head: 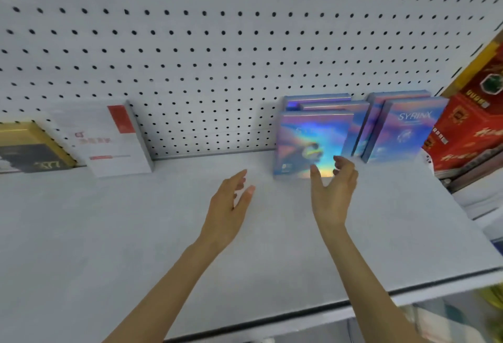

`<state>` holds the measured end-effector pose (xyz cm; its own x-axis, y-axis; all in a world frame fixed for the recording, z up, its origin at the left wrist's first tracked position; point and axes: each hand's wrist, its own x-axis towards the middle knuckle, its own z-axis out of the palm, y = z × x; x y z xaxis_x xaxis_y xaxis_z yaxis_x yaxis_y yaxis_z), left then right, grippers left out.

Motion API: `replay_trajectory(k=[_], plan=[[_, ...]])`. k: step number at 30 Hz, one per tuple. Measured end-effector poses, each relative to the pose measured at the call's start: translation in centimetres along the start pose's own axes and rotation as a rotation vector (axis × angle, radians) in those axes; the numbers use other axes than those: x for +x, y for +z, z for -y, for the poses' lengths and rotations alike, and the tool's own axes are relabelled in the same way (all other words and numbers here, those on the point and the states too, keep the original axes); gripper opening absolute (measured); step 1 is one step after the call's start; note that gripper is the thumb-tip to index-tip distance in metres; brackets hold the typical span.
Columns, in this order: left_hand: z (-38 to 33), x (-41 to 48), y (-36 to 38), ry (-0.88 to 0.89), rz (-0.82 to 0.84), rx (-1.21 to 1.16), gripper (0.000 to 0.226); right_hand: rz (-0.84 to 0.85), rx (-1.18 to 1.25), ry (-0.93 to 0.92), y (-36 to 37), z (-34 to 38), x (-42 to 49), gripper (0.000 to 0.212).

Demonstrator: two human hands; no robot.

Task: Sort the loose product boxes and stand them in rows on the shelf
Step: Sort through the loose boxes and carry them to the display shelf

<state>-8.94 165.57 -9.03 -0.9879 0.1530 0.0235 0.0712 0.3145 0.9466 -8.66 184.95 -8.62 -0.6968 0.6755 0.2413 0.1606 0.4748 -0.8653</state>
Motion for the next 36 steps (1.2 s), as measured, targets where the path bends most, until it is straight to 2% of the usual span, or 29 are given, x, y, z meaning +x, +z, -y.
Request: replay_trajectory(k=[2,5,12,16,21,24,28,33,36], plan=[[1.5,-2.4,-4.5,0.009,-0.015,0.002,0.038,0.068,0.073,-0.005,1.4,2.9,-4.4,0.041],[4.2,-7.1,-12.8,0.025,-0.065,-0.003,0.043,0.286,0.168,-0.006,4.6,7.5,-13.0,0.037],[12.1,-21.0,-36.6,-0.099,-0.305,-0.032,0.044,0.726,0.323,0.01,16.3,18.6,-34.4,0.043],[13.7,-28.4,-50.5,-0.159,-0.548,0.021,0.056,1.021,0.415,-0.027,23.3,27.7,-44.4,0.044],[14.7,-35.6,-63.3,-0.2,-0.834,0.106,0.052,1.27,0.512,-0.165,29.7,37.8,-54.4,0.045],[15.9,-38.5,-67.8,-0.243,-0.939,0.084,0.05,1.366,0.562,-0.187,32.9,41.9,-58.9,0.053],[17.8,-40.1,-72.5,-0.295,-1.02,0.035,0.058,1.44,0.555,-0.248,37.2,46.2,-63.8,0.046],[21.4,-40.3,-81.5,-0.338,-1.033,0.035,0.056,1.429,0.557,-0.285,44.9,51.9,-69.3,0.045],[24.4,-38.8,-88.6,-0.333,-1.008,0.088,0.047,1.384,0.553,-0.345,50.2,54.4,-72.1,0.045]])
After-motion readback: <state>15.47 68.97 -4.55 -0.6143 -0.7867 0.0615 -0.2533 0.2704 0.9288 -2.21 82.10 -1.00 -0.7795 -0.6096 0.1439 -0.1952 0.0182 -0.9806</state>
